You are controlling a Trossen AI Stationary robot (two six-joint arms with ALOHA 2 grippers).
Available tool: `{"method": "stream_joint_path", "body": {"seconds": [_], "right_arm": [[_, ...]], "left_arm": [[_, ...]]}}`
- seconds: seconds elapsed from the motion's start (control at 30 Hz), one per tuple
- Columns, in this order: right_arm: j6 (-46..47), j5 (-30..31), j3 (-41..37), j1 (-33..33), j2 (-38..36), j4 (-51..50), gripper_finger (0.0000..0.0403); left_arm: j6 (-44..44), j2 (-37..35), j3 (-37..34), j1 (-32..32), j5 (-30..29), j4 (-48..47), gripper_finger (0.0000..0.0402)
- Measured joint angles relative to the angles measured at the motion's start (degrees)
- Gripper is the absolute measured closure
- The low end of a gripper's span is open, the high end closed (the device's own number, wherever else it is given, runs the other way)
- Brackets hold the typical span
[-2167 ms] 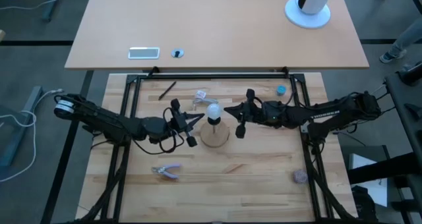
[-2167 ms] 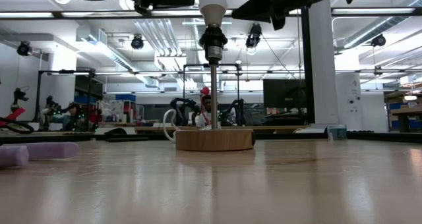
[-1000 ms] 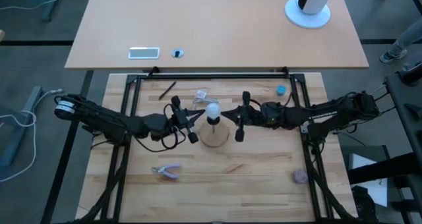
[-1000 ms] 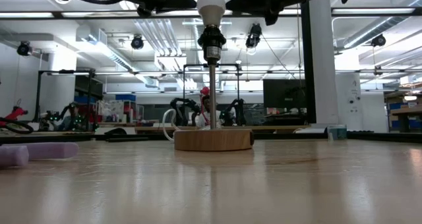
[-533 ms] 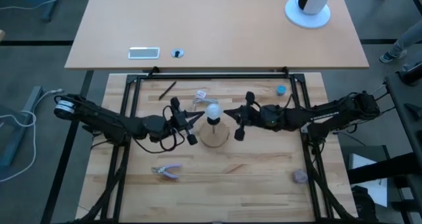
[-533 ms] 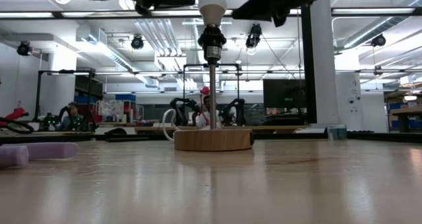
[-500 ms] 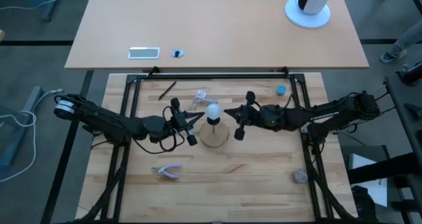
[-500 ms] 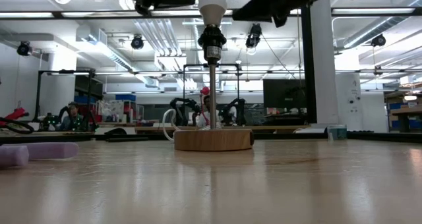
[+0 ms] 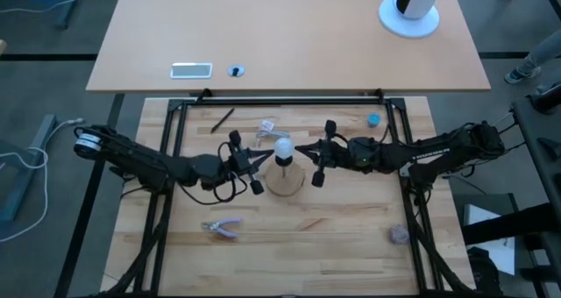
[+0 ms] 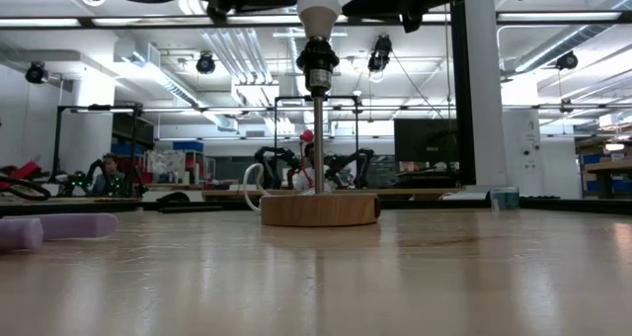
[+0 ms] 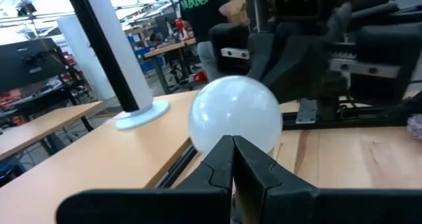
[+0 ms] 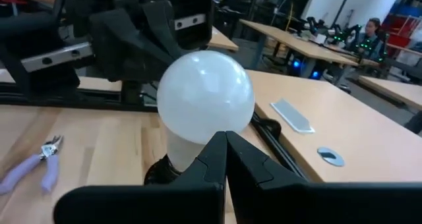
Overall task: Screw lightbulb
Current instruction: Insert the lightbulb into the lamp
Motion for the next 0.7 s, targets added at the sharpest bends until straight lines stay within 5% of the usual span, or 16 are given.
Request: {"method": "stream_joint_path", "body": {"seconds": [0.53, 0.7], "right_arm": [[0.58, -2.8, 0.0, 0.87, 0.0, -0.85, 0.0403], [1.85, 1.29, -0.02, 0.92, -0.07, -3.21, 0.0403]], "left_arm": [[-1.03, 0.49, 0.0, 0.68, -3.68, 0.0, 0.0401], [-1.41, -0.48, 0.0, -0.25, -7.88, -1.33, 0.0401]]}}
